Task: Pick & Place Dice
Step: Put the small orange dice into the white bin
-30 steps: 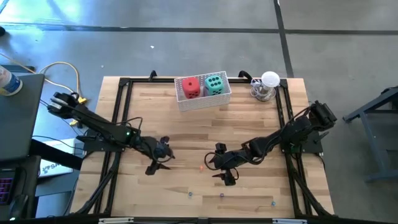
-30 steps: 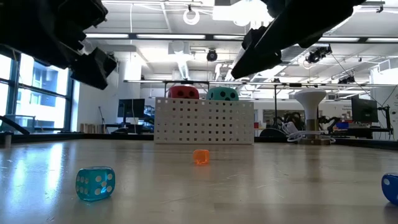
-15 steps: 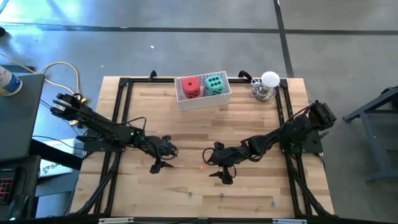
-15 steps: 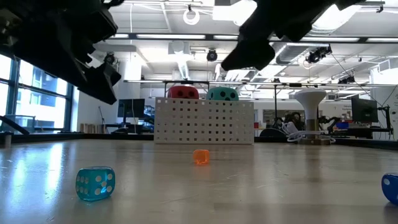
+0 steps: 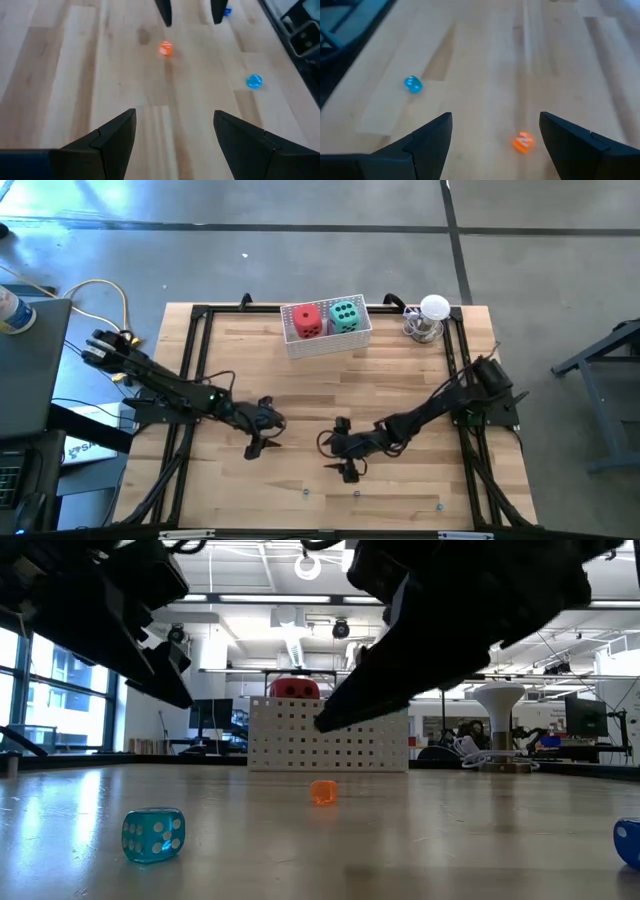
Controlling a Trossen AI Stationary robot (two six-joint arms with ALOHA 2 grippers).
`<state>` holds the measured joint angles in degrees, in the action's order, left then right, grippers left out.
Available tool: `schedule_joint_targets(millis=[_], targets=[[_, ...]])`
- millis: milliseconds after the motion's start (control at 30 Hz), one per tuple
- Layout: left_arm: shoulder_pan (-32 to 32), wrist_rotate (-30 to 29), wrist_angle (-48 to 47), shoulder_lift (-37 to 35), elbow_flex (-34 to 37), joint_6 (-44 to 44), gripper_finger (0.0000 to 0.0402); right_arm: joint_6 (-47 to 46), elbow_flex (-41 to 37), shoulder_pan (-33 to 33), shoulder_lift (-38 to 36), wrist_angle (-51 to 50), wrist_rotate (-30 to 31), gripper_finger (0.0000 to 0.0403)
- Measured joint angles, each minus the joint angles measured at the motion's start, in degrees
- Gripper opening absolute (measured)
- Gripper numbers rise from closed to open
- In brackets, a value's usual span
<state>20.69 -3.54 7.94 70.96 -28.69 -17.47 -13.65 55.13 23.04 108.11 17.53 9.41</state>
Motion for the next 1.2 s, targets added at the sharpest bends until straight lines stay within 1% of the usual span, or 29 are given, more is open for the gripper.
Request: schedule_joint_targets(millis=[67,133,233,300,467,567,833,1100,1200], targets=[[1.73,-0.93,0.09,0.0,0.0,-0.11,0.0261,-0.13,0.0,0.41,1.62,3.1,0.04,0.029],[3.77,-1.54,0.49,0.0,0.0,-0.62,0.0261,-0.88,-0.01,0.8,2.33,3.79,1.88,0.029],[7.06,-3.7,0.94,0.0,0.0,-1.72,0.0261,-3.29,-0.01,0.99,2.89,3.47,7.71,0.029],[9.28,-6.58,1.5,0.0,0.0,-1.87,0.0261,-4.53,-0.02,0.97,2.91,2.34,11.82,0.029],[13.64,-16.29,1.41,0.0,0.0,-2.01,0.0261,-8.09,-0.02,1.05,2.91,1.54,11.43,0.029],[15.02,-19.06,1.38,0.0,0.0,-2.6,0.0261,-9.15,-0.02,1.88,2.91,1.04,11.29,0.029],[15.48,-19.31,2.41,0.0,0.0,-2.68,0.0261,-9.17,-0.02,2.96,2.96,-0.62,15.14,0.029],[15.05,-19.29,2.95,0.0,0.0,-1.88,0.0261,-11.84,-0.02,2.96,2.96,-0.69,15.08,0.029],[15.22,-19.27,2.92,0.0,0.0,-1.88,0.0261,-12.36,-0.02,2.95,2.96,-1.23,13.72,0.029]])
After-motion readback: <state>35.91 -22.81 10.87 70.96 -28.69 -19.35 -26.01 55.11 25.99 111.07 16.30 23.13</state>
